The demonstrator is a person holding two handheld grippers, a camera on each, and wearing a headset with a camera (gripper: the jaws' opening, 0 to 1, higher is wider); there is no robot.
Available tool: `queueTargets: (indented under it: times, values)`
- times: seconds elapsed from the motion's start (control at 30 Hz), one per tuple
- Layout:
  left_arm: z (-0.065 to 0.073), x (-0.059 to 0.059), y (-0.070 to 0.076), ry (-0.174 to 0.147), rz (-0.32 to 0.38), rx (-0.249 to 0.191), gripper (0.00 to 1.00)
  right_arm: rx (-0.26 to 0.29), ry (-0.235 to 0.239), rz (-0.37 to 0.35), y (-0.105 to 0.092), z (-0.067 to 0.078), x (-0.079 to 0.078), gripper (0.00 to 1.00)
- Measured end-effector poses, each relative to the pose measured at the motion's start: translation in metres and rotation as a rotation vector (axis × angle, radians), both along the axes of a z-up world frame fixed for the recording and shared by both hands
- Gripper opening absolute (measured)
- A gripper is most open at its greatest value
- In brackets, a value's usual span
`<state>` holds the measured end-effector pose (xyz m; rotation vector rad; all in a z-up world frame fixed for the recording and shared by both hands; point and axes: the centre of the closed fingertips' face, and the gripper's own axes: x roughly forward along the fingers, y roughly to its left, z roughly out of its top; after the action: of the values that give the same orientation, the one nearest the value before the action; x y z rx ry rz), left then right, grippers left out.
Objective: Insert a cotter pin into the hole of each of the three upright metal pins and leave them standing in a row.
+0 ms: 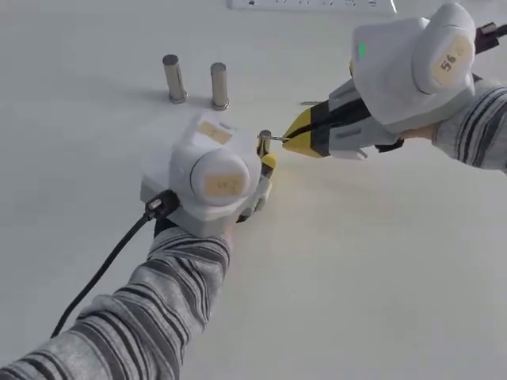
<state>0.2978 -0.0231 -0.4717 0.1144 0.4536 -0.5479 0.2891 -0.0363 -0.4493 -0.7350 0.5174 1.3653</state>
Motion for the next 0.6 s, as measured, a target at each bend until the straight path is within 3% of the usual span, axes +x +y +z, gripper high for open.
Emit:
queueTargets:
  times: [0.17,0.43,0.6]
  values:
    - [0.0,0.0,0.0,-0.002,0.003,0.003,0.05,0.03,0.006,0.009,0.006,0.002,-0.002,0.0]
    - [-0.001,0.001,0.0,0.005,0.011,-0.005,0.05,-0.007,-0.034,0.03,0.011,0.0,0.001,0.0]
    - [-0.002,0.001,-0.001,0.007,0.011,-0.008,0.05,-0.004,-0.033,0.027,0.011,0.0,0.001,0.0]
